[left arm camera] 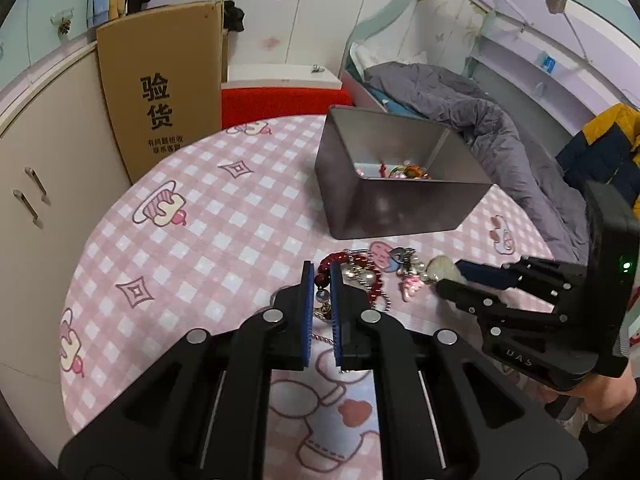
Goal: Organize jewelry
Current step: 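Grasp the jade pendant with the right gripper while the left gripper grasps a red bead strand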
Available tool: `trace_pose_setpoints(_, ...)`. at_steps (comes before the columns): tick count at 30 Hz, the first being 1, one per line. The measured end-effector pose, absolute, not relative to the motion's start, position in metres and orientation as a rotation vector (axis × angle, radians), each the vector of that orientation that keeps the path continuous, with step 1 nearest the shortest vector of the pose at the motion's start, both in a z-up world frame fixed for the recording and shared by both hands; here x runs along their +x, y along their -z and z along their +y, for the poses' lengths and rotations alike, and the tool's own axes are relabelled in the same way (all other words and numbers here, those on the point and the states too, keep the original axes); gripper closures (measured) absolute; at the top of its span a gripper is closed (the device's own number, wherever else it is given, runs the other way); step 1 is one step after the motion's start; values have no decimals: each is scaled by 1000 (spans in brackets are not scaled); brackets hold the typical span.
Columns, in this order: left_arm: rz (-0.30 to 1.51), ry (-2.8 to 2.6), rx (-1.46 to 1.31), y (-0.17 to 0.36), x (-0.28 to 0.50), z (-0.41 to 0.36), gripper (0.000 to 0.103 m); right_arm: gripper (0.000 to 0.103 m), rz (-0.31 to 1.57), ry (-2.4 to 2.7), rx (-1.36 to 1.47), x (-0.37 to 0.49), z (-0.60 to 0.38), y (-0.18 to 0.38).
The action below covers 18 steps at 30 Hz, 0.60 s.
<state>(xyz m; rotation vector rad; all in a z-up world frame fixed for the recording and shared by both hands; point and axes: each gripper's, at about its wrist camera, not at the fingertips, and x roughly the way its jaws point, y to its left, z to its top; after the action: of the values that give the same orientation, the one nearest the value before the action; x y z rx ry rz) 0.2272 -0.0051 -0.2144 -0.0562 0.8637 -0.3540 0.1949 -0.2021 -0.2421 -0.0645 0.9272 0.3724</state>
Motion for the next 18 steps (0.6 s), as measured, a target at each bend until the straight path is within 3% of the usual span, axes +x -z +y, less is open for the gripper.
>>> trace_pose_setpoints(18,723,414,-70,152,181,15,95,77,836,-384,80,150,-217,196)
